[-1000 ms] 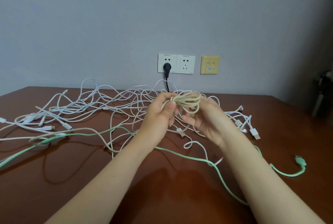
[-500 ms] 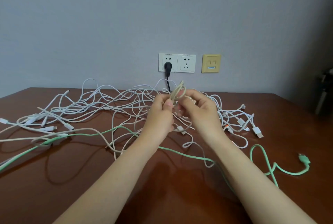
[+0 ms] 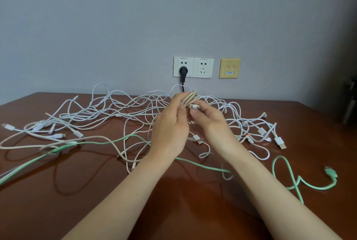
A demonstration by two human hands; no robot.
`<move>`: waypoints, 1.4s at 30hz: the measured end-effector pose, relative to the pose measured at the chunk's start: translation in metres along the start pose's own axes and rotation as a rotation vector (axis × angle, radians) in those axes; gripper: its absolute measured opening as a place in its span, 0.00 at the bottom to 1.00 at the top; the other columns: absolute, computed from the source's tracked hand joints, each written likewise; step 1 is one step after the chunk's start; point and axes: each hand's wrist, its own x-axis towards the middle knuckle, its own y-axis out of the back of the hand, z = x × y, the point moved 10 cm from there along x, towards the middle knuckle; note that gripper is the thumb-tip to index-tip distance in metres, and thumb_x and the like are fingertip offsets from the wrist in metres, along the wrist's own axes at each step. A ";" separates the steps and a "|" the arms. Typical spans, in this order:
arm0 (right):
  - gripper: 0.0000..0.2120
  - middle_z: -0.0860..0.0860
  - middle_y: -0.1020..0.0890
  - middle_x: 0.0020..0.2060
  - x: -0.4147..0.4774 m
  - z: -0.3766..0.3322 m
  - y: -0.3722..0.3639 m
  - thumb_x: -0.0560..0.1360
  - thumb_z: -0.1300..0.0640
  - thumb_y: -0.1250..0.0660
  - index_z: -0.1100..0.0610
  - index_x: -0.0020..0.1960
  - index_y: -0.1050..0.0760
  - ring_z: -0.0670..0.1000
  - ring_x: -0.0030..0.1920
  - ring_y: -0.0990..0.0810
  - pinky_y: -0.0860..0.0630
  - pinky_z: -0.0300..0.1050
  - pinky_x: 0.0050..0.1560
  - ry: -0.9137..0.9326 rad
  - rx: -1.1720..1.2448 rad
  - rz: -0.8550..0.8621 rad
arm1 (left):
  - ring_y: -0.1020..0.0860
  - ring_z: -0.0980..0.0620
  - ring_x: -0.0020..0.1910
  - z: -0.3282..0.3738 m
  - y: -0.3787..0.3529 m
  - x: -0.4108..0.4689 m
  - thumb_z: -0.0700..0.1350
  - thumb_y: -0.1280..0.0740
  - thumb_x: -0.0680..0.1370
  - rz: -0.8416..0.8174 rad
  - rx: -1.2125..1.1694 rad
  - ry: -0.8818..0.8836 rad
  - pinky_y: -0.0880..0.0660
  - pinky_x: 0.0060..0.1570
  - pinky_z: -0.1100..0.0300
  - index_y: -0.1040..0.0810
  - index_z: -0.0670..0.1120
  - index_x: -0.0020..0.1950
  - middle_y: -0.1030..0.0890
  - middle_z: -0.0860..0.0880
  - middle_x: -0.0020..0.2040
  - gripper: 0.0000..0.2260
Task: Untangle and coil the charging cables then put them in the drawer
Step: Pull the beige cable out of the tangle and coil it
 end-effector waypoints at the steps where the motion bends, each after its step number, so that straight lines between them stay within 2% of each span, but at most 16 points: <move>1: 0.13 0.53 0.22 0.38 0.000 0.001 0.001 0.79 0.69 0.47 0.55 0.51 0.27 0.43 0.35 0.22 0.26 0.32 0.34 0.010 -0.029 0.006 | 0.20 0.55 0.47 -0.002 -0.001 0.000 0.52 0.47 0.79 0.000 -0.003 -0.007 0.23 0.49 0.55 0.28 0.63 0.56 0.19 0.57 0.45 0.12; 3: 0.13 0.50 0.22 0.35 0.000 -0.004 0.007 0.80 0.67 0.46 0.55 0.47 0.26 0.41 0.33 0.23 0.26 0.32 0.34 0.056 -0.097 0.057 | 0.21 0.60 0.41 -0.002 -0.003 0.000 0.53 0.44 0.80 -0.011 0.023 -0.026 0.25 0.44 0.62 0.27 0.60 0.57 0.20 0.58 0.40 0.09; 5: 0.14 0.46 0.23 0.29 -0.001 -0.010 0.017 0.79 0.66 0.44 0.56 0.40 0.25 0.40 0.31 0.26 0.29 0.31 0.34 0.102 -0.147 0.125 | 0.24 0.61 0.38 -0.002 -0.003 0.000 0.48 0.40 0.80 0.007 0.035 -0.027 0.29 0.40 0.65 0.26 0.56 0.58 0.22 0.61 0.37 0.08; 8: 0.12 0.52 0.23 0.38 -0.002 -0.017 0.026 0.78 0.65 0.40 0.55 0.39 0.22 0.42 0.39 0.25 0.30 0.30 0.41 0.145 -0.249 0.221 | 0.25 0.63 0.42 -0.003 -0.001 -0.001 0.45 0.38 0.79 0.046 0.011 0.000 0.31 0.43 0.71 0.25 0.56 0.54 0.24 0.67 0.41 0.08; 10: 0.11 0.60 0.21 0.42 -0.003 -0.014 0.025 0.78 0.65 0.39 0.57 0.41 0.21 0.50 0.40 0.23 0.25 0.34 0.42 0.124 -0.166 0.239 | 0.24 0.61 0.41 -0.005 0.000 0.000 0.45 0.38 0.79 0.074 -0.087 0.017 0.28 0.42 0.64 0.25 0.61 0.47 0.22 0.65 0.41 0.09; 12: 0.11 0.61 0.18 0.42 -0.004 -0.010 0.023 0.77 0.64 0.39 0.56 0.42 0.20 0.58 0.37 0.23 0.23 0.40 0.42 0.087 -0.079 0.247 | 0.25 0.61 0.32 -0.011 0.001 0.002 0.44 0.38 0.79 0.095 -0.242 0.064 0.30 0.33 0.57 0.25 0.61 0.42 0.20 0.61 0.40 0.12; 16: 0.12 0.46 0.16 0.36 -0.006 -0.011 0.030 0.75 0.62 0.35 0.48 0.40 0.18 0.48 0.41 0.19 0.21 0.47 0.49 0.115 -0.219 0.323 | 0.33 0.60 0.19 -0.021 -0.005 0.002 0.40 0.41 0.80 0.052 -0.342 0.184 0.35 0.23 0.65 0.27 0.56 0.42 0.21 0.55 0.37 0.12; 19: 0.12 0.42 0.16 0.34 -0.010 -0.011 0.035 0.73 0.62 0.31 0.46 0.38 0.18 0.47 0.41 0.18 0.22 0.51 0.52 0.116 -0.304 0.401 | 0.34 0.59 0.17 -0.023 -0.007 0.000 0.41 0.42 0.81 0.050 -0.301 0.203 0.36 0.20 0.68 0.28 0.56 0.41 0.22 0.55 0.34 0.13; 22: 0.08 0.45 0.16 0.32 -0.016 -0.011 0.040 0.70 0.59 0.28 0.46 0.37 0.17 0.53 0.38 0.17 0.20 0.52 0.48 0.107 -0.277 0.496 | 0.33 0.59 0.18 -0.027 -0.006 0.001 0.41 0.41 0.81 0.071 -0.298 0.225 0.33 0.22 0.66 0.29 0.56 0.40 0.21 0.56 0.34 0.12; 25: 0.03 0.49 0.16 0.31 -0.017 -0.016 0.043 0.70 0.56 0.27 0.51 0.38 0.16 0.53 0.37 0.18 0.22 0.48 0.44 0.132 -0.416 0.524 | 0.30 0.55 0.23 -0.035 -0.009 0.002 0.43 0.41 0.81 0.069 -0.253 0.232 0.30 0.31 0.57 0.28 0.56 0.40 0.19 0.54 0.37 0.12; 28: 0.10 0.55 0.18 0.29 -0.013 -0.016 0.033 0.71 0.55 0.29 0.60 0.35 0.18 0.55 0.35 0.21 0.28 0.46 0.39 0.135 -0.678 0.447 | 0.30 0.53 0.27 -0.045 -0.012 -0.001 0.43 0.42 0.81 0.057 -0.221 0.267 0.29 0.37 0.53 0.28 0.58 0.40 0.18 0.51 0.40 0.13; 31: 0.12 0.57 0.22 0.25 -0.009 -0.010 0.038 0.71 0.55 0.29 0.60 0.30 0.20 0.54 0.29 0.26 0.32 0.43 0.34 0.031 -0.691 0.422 | 0.29 0.52 0.27 -0.044 -0.014 -0.002 0.42 0.42 0.80 0.035 -0.191 0.229 0.30 0.37 0.54 0.28 0.61 0.41 0.19 0.53 0.39 0.15; 33: 0.14 0.53 0.22 0.22 -0.006 -0.002 0.048 0.70 0.56 0.29 0.56 0.27 0.21 0.49 0.27 0.26 0.28 0.42 0.36 -0.062 -0.601 0.425 | 0.29 0.49 0.29 -0.038 -0.016 -0.001 0.43 0.42 0.80 0.005 -0.132 0.172 0.27 0.39 0.51 0.28 0.65 0.41 0.20 0.54 0.38 0.16; 35: 0.13 0.53 0.20 0.23 -0.005 0.005 0.054 0.69 0.56 0.28 0.56 0.27 0.20 0.52 0.29 0.22 0.23 0.49 0.42 -0.121 -0.516 0.415 | 0.29 0.49 0.30 -0.035 -0.018 0.000 0.43 0.41 0.80 -0.019 -0.092 0.142 0.26 0.41 0.50 0.29 0.66 0.43 0.21 0.55 0.36 0.16; 38: 0.13 0.56 0.19 0.25 -0.003 0.009 0.055 0.69 0.56 0.27 0.55 0.27 0.20 0.60 0.33 0.19 0.21 0.54 0.44 -0.147 -0.516 0.380 | 0.28 0.49 0.30 -0.037 -0.020 0.000 0.43 0.41 0.79 -0.050 -0.046 0.132 0.24 0.43 0.49 0.29 0.67 0.43 0.19 0.53 0.39 0.16; 42: 0.14 0.55 0.19 0.25 -0.003 0.018 0.057 0.70 0.56 0.28 0.57 0.27 0.21 0.56 0.32 0.19 0.21 0.57 0.47 -0.187 -0.534 0.362 | 0.27 0.47 0.33 -0.036 -0.025 -0.001 0.43 0.42 0.79 -0.110 0.024 0.107 0.23 0.45 0.47 0.26 0.64 0.51 0.20 0.52 0.42 0.15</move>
